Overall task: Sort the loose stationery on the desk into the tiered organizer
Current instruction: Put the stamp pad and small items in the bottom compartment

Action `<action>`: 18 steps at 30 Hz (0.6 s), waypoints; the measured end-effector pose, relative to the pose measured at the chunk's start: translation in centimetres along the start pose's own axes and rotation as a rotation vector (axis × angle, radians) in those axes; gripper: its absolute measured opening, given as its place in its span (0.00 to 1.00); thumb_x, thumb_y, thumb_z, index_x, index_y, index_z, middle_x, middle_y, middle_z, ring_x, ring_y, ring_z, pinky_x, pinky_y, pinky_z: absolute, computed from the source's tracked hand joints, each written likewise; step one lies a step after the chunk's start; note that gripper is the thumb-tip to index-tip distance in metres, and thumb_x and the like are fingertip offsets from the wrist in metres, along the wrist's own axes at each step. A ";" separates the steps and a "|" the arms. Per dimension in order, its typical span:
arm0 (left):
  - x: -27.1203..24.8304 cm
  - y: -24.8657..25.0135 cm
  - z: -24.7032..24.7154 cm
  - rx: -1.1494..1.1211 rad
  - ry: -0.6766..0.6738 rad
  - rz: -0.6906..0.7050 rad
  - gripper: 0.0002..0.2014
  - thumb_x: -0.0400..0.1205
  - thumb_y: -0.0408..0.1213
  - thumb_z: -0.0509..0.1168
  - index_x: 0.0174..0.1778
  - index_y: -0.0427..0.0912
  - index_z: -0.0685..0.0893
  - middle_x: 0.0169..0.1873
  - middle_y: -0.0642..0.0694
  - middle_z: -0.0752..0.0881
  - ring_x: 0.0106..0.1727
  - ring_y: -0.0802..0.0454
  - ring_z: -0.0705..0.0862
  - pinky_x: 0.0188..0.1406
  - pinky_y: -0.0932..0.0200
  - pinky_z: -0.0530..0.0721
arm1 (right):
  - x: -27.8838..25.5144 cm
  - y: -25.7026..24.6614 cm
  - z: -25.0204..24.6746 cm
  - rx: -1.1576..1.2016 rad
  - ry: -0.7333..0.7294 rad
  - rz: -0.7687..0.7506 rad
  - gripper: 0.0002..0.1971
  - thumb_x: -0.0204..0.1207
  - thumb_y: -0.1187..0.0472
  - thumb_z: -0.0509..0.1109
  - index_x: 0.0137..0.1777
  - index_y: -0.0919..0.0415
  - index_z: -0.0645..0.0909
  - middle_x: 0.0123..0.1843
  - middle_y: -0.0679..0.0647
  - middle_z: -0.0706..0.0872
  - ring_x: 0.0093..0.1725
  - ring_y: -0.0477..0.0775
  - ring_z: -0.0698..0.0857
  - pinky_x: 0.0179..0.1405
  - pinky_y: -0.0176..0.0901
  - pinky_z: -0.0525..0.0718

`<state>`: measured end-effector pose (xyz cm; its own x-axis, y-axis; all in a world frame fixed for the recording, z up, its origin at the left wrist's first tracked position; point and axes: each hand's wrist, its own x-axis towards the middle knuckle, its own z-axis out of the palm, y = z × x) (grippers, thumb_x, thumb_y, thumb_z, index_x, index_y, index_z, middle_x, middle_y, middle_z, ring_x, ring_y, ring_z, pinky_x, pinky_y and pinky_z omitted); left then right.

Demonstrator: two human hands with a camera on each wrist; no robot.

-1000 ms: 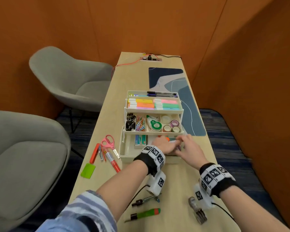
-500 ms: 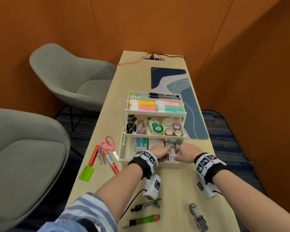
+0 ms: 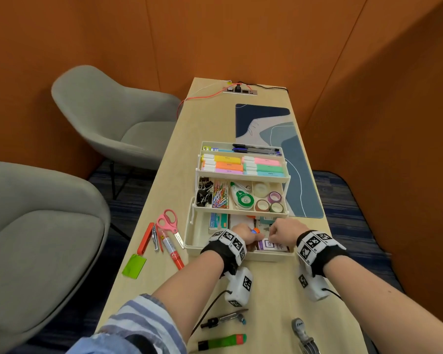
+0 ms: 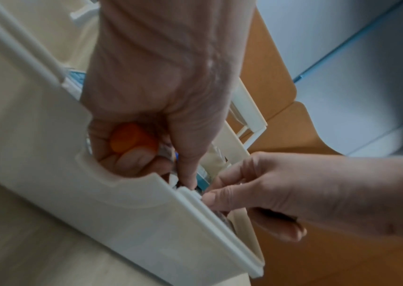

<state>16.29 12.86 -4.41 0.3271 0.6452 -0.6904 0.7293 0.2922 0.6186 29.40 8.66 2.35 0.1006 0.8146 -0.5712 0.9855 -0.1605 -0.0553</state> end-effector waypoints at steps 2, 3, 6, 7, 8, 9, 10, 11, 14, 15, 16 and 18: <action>-0.3 0.2 -0.2 -0.011 -0.032 -0.018 0.17 0.80 0.50 0.68 0.33 0.41 0.76 0.24 0.46 0.78 0.22 0.52 0.73 0.25 0.63 0.70 | 0.0 -0.2 -0.2 -0.008 -0.033 0.004 0.12 0.77 0.50 0.67 0.54 0.52 0.87 0.52 0.51 0.89 0.49 0.52 0.84 0.51 0.42 0.82; -0.3 0.3 -0.2 -0.018 -0.037 -0.027 0.17 0.80 0.49 0.67 0.34 0.41 0.77 0.24 0.46 0.77 0.23 0.52 0.73 0.26 0.63 0.69 | 0.0 -0.3 -0.4 -0.013 -0.048 -0.001 0.13 0.77 0.50 0.66 0.56 0.53 0.86 0.53 0.52 0.88 0.51 0.53 0.84 0.52 0.42 0.82; -0.7 0.7 0.0 -0.004 -0.023 -0.039 0.17 0.83 0.47 0.64 0.33 0.40 0.75 0.24 0.46 0.77 0.21 0.53 0.73 0.23 0.64 0.69 | -0.2 -0.7 -0.9 -0.035 -0.094 -0.021 0.16 0.80 0.50 0.64 0.60 0.56 0.85 0.57 0.55 0.87 0.56 0.55 0.84 0.51 0.40 0.78; -1.0 0.8 0.0 0.015 -0.016 -0.033 0.18 0.83 0.47 0.63 0.32 0.41 0.75 0.23 0.46 0.77 0.19 0.54 0.73 0.20 0.64 0.69 | -0.3 -0.8 -1.0 -0.045 -0.111 -0.023 0.16 0.80 0.50 0.64 0.61 0.56 0.84 0.57 0.55 0.87 0.54 0.54 0.84 0.50 0.40 0.78; -1.2 0.9 0.0 0.037 -0.018 -0.023 0.18 0.84 0.47 0.63 0.31 0.41 0.74 0.21 0.47 0.77 0.16 0.55 0.73 0.18 0.65 0.68 | -0.4 -0.9 -1.0 -0.053 -0.132 -0.022 0.16 0.80 0.50 0.64 0.62 0.56 0.84 0.58 0.55 0.87 0.52 0.54 0.84 0.48 0.40 0.78; -1.3 0.9 -0.1 0.059 -0.029 -0.012 0.18 0.83 0.48 0.63 0.30 0.42 0.74 0.17 0.49 0.77 0.14 0.57 0.72 0.18 0.66 0.68 | -0.6 -1.0 -0.9 -0.057 -0.151 -0.021 0.17 0.79 0.50 0.64 0.62 0.57 0.83 0.57 0.55 0.87 0.48 0.53 0.83 0.46 0.40 0.79; -1.4 0.9 -0.1 0.073 -0.043 -0.001 0.18 0.83 0.48 0.64 0.30 0.42 0.75 0.14 0.50 0.77 0.14 0.57 0.72 0.19 0.66 0.69 | -0.7 -1.0 -0.9 -0.056 -0.160 -0.020 0.17 0.79 0.51 0.65 0.63 0.57 0.82 0.57 0.55 0.87 0.46 0.52 0.81 0.44 0.40 0.79; -1.3 0.9 -0.2 0.075 -0.061 0.004 0.17 0.82 0.49 0.64 0.31 0.42 0.76 0.14 0.51 0.77 0.15 0.56 0.72 0.20 0.65 0.69 | -0.8 -1.0 -0.8 -0.056 -0.163 -0.021 0.17 0.80 0.51 0.64 0.64 0.57 0.82 0.56 0.54 0.87 0.46 0.52 0.82 0.41 0.39 0.79; -1.2 0.7 -0.2 0.046 -0.095 0.006 0.15 0.82 0.48 0.65 0.34 0.43 0.76 0.22 0.48 0.77 0.19 0.55 0.72 0.22 0.64 0.69 | -1.1 -0.9 -0.7 -0.068 -0.162 -0.051 0.17 0.81 0.53 0.62 0.67 0.57 0.80 0.60 0.55 0.86 0.53 0.56 0.84 0.42 0.38 0.79; -1.1 0.6 -0.2 0.025 -0.095 0.004 0.14 0.82 0.47 0.66 0.34 0.43 0.76 0.23 0.48 0.77 0.19 0.55 0.72 0.22 0.64 0.69 | -1.2 -0.9 -0.8 -0.071 -0.162 -0.062 0.17 0.82 0.53 0.62 0.67 0.57 0.80 0.60 0.55 0.85 0.52 0.56 0.84 0.41 0.38 0.78; -1.1 0.6 -0.1 0.006 -0.095 -0.001 0.14 0.82 0.47 0.66 0.34 0.43 0.76 0.23 0.48 0.77 0.19 0.55 0.71 0.22 0.64 0.68 | -1.2 -0.9 -0.9 -0.075 -0.161 -0.074 0.17 0.82 0.53 0.61 0.66 0.57 0.80 0.60 0.55 0.85 0.50 0.55 0.83 0.41 0.37 0.77; -1.2 0.5 -0.2 -0.031 -0.100 -0.025 0.15 0.82 0.47 0.66 0.34 0.43 0.76 0.23 0.48 0.76 0.19 0.55 0.70 0.21 0.65 0.68 | -1.1 -0.7 -0.9 -0.085 -0.157 -0.097 0.17 0.83 0.53 0.60 0.65 0.57 0.80 0.57 0.55 0.86 0.45 0.53 0.80 0.41 0.38 0.76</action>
<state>16.16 12.36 -3.25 0.3684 0.5640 -0.7390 0.7197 0.3302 0.6107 28.71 8.40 3.79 -0.0110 0.7261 -0.6875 0.9982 -0.0325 -0.0503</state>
